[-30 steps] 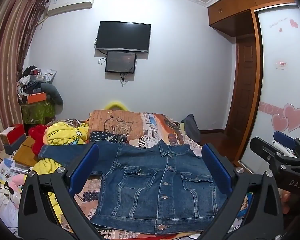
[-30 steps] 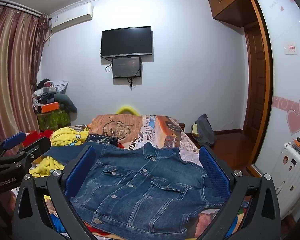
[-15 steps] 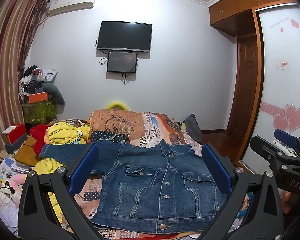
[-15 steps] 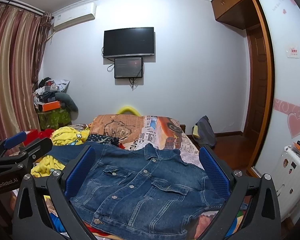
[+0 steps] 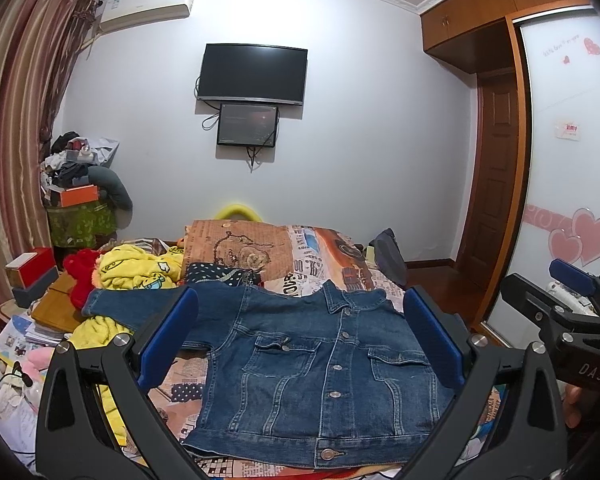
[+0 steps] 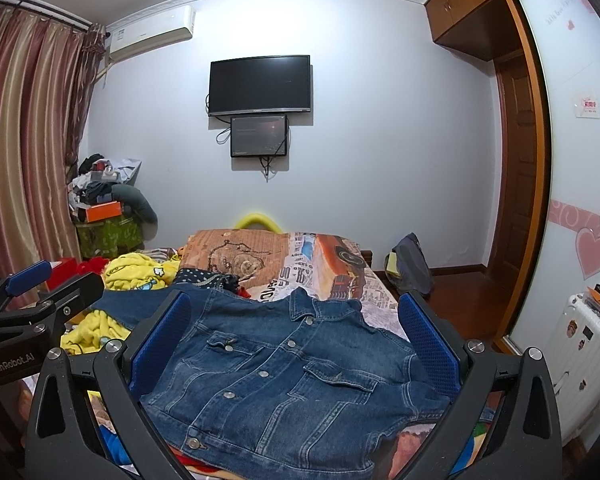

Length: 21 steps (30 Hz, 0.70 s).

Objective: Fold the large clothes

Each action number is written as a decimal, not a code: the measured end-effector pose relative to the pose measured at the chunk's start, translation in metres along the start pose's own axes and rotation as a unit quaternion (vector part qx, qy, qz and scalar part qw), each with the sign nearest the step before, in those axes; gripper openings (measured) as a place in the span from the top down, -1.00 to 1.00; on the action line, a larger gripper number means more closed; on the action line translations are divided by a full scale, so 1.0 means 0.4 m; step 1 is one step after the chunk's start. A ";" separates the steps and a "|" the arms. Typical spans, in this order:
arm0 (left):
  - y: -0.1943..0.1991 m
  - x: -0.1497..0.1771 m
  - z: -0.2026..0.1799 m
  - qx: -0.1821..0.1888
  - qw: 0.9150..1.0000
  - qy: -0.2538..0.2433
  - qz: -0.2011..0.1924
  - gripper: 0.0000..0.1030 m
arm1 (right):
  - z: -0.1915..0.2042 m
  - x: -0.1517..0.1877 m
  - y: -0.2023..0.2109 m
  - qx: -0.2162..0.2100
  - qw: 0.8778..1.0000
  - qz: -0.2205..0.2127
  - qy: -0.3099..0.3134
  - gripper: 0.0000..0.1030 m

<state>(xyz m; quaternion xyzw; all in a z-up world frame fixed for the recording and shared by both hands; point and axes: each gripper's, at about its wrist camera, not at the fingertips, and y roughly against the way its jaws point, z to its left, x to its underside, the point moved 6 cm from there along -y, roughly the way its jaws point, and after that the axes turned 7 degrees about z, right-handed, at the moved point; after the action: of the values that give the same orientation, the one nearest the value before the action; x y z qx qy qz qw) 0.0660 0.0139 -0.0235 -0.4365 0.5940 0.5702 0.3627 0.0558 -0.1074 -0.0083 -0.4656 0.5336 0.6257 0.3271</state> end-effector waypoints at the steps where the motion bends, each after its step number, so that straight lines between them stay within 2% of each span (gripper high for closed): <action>1: 0.000 -0.001 0.000 -0.001 1.000 0.000 -0.001 -1.00 | 0.000 0.000 0.000 0.000 1.000 0.000 0.000 -0.99; 21: 0.000 -0.005 -0.003 -0.002 1.000 -0.001 0.004 -1.00 | 0.001 0.001 -0.004 -0.001 1.000 0.002 0.000 -0.99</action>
<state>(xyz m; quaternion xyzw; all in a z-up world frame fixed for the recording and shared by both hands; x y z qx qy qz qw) 0.0670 0.0130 -0.0214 -0.4343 0.5945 0.5728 0.3603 0.0571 -0.1067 -0.0094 -0.4648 0.5339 0.6267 0.3260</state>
